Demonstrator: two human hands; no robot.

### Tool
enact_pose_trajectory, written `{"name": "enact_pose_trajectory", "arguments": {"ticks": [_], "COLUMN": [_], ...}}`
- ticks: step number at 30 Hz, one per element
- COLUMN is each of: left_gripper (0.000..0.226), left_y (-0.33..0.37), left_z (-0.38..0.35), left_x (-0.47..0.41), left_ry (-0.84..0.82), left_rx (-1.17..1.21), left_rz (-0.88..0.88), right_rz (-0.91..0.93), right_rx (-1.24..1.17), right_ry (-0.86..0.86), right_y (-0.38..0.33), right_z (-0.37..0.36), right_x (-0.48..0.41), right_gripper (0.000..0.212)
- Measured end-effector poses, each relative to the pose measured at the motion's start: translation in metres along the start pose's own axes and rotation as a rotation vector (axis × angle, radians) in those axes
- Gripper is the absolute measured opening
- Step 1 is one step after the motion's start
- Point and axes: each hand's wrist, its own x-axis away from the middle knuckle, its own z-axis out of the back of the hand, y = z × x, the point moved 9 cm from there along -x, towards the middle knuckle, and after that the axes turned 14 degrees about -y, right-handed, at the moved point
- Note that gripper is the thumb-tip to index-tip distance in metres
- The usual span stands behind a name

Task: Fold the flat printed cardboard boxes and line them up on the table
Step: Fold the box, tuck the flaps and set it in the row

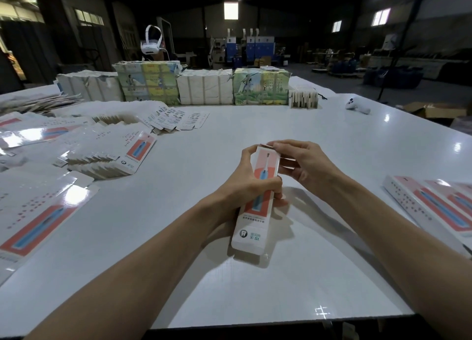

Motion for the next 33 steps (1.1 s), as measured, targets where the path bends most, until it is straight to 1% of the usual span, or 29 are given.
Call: {"name": "enact_pose_trajectory", "arguments": {"ticks": [2, 5, 12, 18, 20, 24, 27, 29, 33], "left_gripper": [0.093, 0.094, 0.103, 0.095, 0.094, 0.091, 0.091, 0.089, 0.091], "left_y": [-0.001, -0.001, 0.005, 0.002, 0.0, -0.003, -0.007, -0.009, -0.009], "left_z": [-0.002, -0.004, -0.004, -0.001, 0.002, 0.007, 0.007, 0.006, 0.003], "left_x": [-0.001, -0.001, 0.003, 0.002, 0.002, 0.003, 0.005, 0.006, 0.008], "left_ry": [-0.001, 0.002, -0.021, -0.009, -0.007, 0.02, 0.011, 0.003, -0.011], "left_rx": [-0.012, -0.024, -0.01, 0.066, 0.11, 0.176, 0.25, 0.259, 0.326], "left_rz": [-0.005, 0.012, -0.021, -0.026, -0.013, -0.022, -0.014, -0.001, 0.001], "right_rz": [-0.031, -0.053, -0.023, -0.012, -0.004, 0.066, 0.158, 0.207, 0.199], "right_rx": [-0.063, -0.095, -0.035, -0.055, -0.008, 0.068, 0.235, 0.326, 0.347], "right_ry": [0.026, 0.048, -0.003, -0.102, -0.117, -0.075, -0.051, -0.025, -0.048], "right_y": [0.002, 0.002, -0.002, -0.002, -0.001, 0.0, -0.008, -0.014, -0.015], "right_z": [0.004, 0.009, 0.007, -0.002, -0.009, -0.016, -0.019, -0.018, -0.021], "right_x": [0.001, 0.003, 0.003, 0.001, 0.0, 0.002, 0.007, 0.009, 0.009], "right_gripper": [0.021, 0.019, 0.02, 0.026, 0.027, 0.028, 0.023, 0.019, 0.021]}}
